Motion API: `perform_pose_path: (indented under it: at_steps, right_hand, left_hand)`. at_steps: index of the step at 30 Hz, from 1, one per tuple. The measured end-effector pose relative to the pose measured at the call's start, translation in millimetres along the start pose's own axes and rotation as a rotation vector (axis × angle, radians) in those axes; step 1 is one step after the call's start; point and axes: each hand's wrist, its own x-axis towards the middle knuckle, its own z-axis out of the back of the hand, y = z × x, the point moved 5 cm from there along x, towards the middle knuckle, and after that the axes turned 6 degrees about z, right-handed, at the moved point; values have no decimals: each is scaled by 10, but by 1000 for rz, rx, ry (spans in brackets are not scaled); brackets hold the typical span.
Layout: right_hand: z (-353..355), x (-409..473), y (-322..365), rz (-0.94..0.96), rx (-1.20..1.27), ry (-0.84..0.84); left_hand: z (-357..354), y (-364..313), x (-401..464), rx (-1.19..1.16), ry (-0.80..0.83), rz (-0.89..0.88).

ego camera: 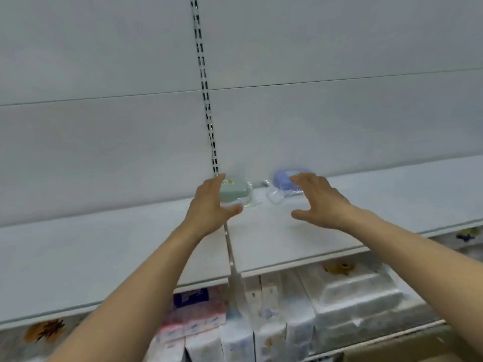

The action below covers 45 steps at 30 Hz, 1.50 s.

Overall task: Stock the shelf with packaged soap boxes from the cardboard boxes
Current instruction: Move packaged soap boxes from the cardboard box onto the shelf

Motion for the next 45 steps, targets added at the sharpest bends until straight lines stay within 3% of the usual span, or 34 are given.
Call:
perform_pose_path:
  at_steps: [9,16,25,33,38,45]
  right_hand:
    - [-265,1272,-596,-119,-122,302]
    - [-277,1316,-613,-154,-228,399]
    - [-329,288,227,-66,-37,207]
    - [-214,-765,1503,64,331,13]
    - [-229,-1226,2411,218,424,11]
    - [-796,-1506,3696,362,515,233]
  left_hand:
    - [-427,335,1140,439,201,-50]
    - [-367,382,1099,432,357,43]
    - [238,527,-418,285,119,202]
    - [938,647,-2367,-44,-316,339]
    - [1330,1001,-3461,-115,-466,421]
    - [1716,1930,-4545,-299,-507,648]
